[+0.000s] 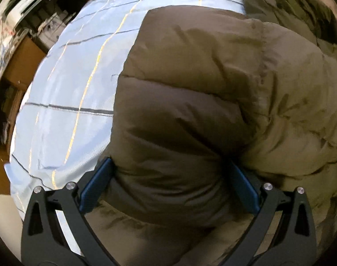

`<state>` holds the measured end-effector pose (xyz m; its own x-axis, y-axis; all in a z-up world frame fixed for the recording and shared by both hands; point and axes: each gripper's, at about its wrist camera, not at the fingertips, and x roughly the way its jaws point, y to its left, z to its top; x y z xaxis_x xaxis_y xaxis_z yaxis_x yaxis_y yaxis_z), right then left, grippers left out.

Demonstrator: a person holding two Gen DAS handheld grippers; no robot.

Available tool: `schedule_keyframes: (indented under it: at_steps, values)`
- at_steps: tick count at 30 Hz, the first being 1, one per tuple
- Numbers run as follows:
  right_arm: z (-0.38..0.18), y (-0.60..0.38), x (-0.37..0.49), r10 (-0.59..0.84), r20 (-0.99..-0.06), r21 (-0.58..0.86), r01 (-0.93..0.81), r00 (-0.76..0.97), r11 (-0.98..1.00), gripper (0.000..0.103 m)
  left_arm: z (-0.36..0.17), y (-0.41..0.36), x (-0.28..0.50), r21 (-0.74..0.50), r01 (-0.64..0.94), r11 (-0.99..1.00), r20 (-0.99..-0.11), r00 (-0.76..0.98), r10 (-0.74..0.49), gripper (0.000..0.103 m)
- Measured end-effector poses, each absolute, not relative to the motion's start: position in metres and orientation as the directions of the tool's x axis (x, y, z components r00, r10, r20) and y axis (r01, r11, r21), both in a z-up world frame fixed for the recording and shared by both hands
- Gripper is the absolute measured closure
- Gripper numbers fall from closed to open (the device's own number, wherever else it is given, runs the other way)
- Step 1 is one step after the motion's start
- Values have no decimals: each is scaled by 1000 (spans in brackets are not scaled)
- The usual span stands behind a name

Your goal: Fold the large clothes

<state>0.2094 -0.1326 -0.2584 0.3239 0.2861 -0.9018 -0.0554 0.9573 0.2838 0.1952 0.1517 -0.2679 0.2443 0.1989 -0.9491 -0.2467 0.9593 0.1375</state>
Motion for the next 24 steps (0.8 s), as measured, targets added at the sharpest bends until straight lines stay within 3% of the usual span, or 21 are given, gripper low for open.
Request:
schedule_keyframes:
  at_steps: [6,11,15,19,24]
  values:
    - [-220,-173,191,367,-879,390,19,304,920,28,-221,148,180,137,-225,965,-904,369,215,2]
    - [-208,-220,159,193,-929,235,100,314,967,28,-244,154,176,199,-207,958,-922,290,255,2]
    - [-247,-244,152,115,-959,163,172,259,972,27,-269,170,180,130,-246,961,-960,212,184,2]
    - [-263,-245,151,118,-964,163,180,237,970,27,-253,167,182,136,-260,956,-962,197,190,2]
    - [-223,-225,114,269,-937,294,88,224,952,27,-208,161,157,-18,-218,976,-964,262,41,2]
